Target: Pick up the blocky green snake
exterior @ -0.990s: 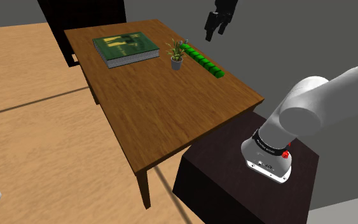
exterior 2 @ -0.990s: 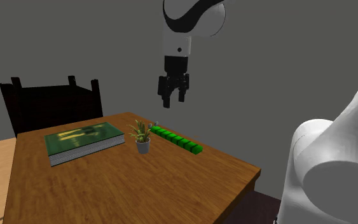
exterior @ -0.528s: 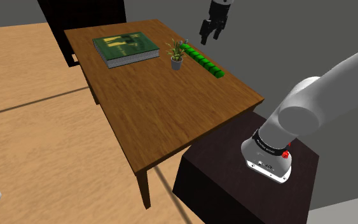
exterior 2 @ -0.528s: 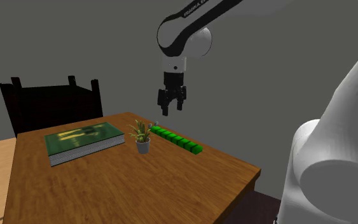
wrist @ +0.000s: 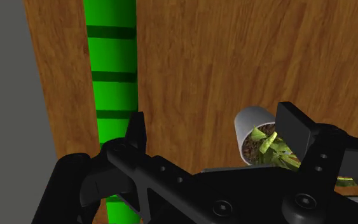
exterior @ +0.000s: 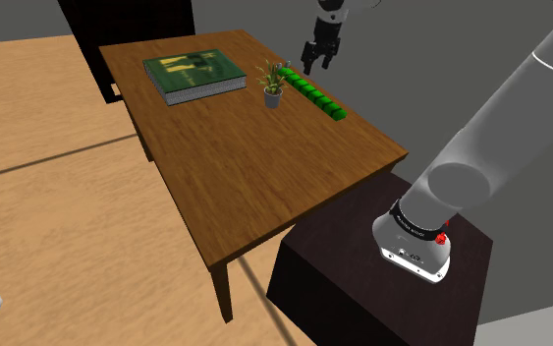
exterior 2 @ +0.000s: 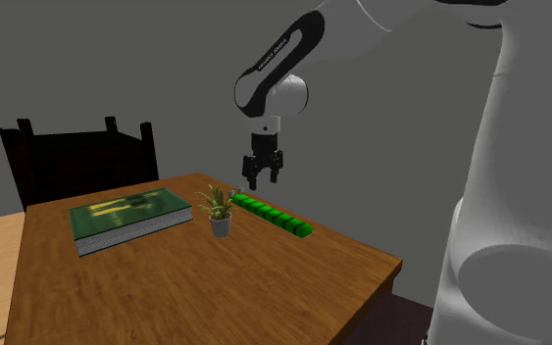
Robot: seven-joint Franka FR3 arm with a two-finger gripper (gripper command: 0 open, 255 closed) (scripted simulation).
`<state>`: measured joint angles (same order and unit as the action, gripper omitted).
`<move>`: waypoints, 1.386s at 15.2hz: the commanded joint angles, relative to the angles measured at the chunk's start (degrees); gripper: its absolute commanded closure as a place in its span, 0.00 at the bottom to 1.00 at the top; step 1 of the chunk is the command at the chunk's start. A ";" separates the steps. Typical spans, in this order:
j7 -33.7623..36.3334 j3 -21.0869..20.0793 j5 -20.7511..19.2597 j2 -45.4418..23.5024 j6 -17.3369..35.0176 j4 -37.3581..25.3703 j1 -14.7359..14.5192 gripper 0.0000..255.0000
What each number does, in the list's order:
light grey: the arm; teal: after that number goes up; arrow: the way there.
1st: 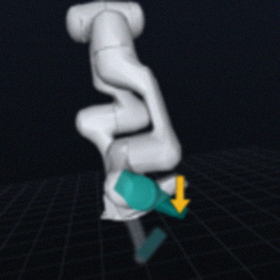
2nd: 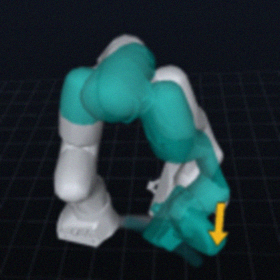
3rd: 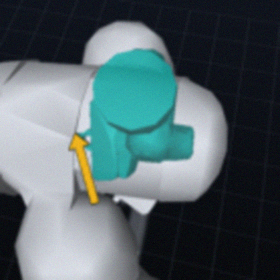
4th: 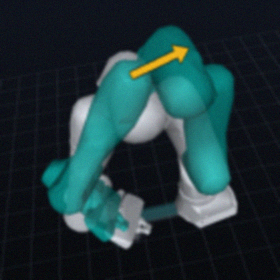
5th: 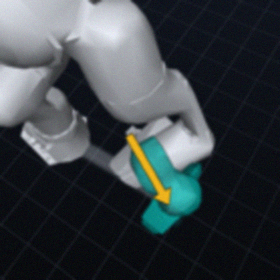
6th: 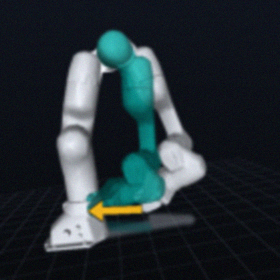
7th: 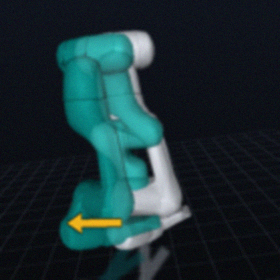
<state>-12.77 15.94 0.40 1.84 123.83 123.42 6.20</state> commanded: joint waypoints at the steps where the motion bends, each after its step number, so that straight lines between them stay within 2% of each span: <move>1: -1.81 1.03 1.69 -4.02 1.17 -2.27 0.88 0.00; 11: -8.29 1.96 11.02 -25.52 2.40 -18.89 7.13 0.00; 20: -9.36 1.09 12.52 -28.88 6.87 -17.63 7.71 0.00; 21: -9.30 1.08 12.51 -28.88 6.86 -17.63 7.67 1.00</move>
<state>-22.08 17.05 12.88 -26.97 130.56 105.74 13.88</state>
